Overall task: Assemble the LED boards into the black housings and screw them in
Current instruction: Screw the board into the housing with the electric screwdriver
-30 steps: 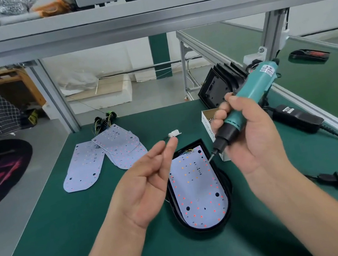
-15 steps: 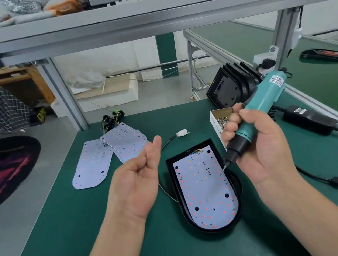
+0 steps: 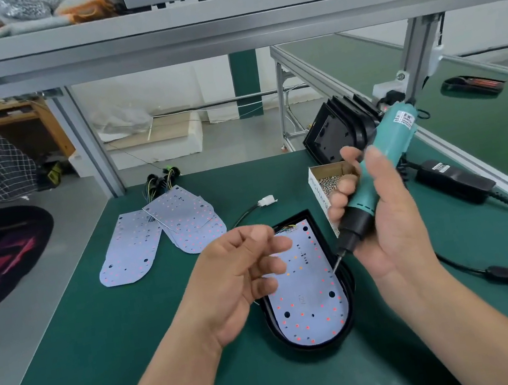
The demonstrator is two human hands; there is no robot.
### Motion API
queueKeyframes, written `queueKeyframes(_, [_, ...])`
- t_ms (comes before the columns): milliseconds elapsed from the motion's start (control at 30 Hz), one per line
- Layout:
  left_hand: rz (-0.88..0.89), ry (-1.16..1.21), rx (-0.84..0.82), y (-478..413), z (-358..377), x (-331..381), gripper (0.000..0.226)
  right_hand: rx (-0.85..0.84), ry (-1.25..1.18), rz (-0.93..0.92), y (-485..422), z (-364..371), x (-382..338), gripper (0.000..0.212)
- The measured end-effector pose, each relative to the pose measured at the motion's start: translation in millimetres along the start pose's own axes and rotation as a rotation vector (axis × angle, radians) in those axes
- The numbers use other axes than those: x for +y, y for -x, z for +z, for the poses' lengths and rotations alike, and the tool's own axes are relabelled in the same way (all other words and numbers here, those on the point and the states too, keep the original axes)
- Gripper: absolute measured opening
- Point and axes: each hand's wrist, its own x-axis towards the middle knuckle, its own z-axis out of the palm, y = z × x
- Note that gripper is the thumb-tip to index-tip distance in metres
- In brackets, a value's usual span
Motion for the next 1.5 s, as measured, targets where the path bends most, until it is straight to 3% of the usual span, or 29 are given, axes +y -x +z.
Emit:
queueKeyframes(100, [0.037,-0.153,-0.013,3,4,-3,0.023,0.022,-0.074,-0.014,-2,-1,-3,0.029])
queueKeyframes(200, [0.026,-0.140,-0.063,5,8,-5,0.029,-0.033,-0.099,-0.100,-1,-1,-7,0.019])
queueKeyframes(300, [0.012,-0.141,-0.085,8,12,-6,0.018,-0.099,-0.104,-0.156,1,0,-12,0.015])
queueKeyframes(500, [0.012,-0.243,-0.100,13,22,-10,0.014,-0.123,-0.165,-0.115,1,-1,-15,0.021])
queueKeyframes(800, [0.040,-0.277,-0.110,16,29,-11,0.021,-0.195,-0.160,-0.161,8,4,-15,0.007])
queueKeyframes(1000, [0.056,-0.290,-0.107,17,30,-11,0.009,-0.206,-0.162,-0.176,9,5,-16,0.007])
queueKeyframes(1200, [0.061,-0.318,-0.104,16,29,-11,0.024,-0.199,-0.174,-0.173,9,5,-17,0.007])
queueKeyframes(1500, [0.084,-0.300,-0.113,15,28,-13,0.010,-0.194,-0.163,-0.177,11,7,-15,0.009])
